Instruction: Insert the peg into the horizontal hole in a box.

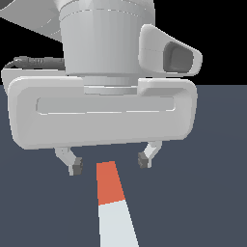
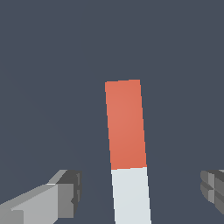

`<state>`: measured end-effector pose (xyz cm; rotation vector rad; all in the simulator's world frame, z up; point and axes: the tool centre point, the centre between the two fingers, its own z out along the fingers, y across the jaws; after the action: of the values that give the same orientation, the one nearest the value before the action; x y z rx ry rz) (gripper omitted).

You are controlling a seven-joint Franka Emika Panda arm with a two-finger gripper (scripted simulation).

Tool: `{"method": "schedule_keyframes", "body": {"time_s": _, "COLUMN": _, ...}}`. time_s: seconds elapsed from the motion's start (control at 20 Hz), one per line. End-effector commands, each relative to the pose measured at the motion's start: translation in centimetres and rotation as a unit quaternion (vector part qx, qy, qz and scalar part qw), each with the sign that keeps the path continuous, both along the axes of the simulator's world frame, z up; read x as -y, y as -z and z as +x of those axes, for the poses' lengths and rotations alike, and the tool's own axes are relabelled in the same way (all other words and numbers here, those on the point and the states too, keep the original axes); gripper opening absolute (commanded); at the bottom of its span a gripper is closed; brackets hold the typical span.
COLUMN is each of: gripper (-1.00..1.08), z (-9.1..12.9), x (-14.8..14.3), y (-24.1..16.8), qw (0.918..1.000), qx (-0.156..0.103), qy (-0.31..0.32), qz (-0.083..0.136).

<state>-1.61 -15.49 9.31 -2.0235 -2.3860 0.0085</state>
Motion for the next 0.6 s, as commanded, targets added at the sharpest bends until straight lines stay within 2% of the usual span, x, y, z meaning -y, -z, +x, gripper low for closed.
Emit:
{"method": "schedule_keyframes", "body": {"time_s": 0.0, "gripper": 1.0, "z": 0.2, "x": 1.8, "y": 0.7, "qw": 0.9999, "qx": 0.002, "qy": -0.012, "qz": -0.001}}
{"method": "schedule_keyframes", "body": {"time_s": 0.3, "gripper": 1.0, "z": 0.7, "x": 4.9, "y": 1.9, "qw": 0.9996, "qx": 0.005, "qy": -0.029, "qz": -0.002}}
{"method": "schedule_keyframes", "body": {"time_s": 0.55, "gripper": 1.0, "z": 1.0, "x": 6.1, "y": 2.3, "qw": 0.9993, "qx": 0.006, "qy": -0.036, "qz": -0.002}}
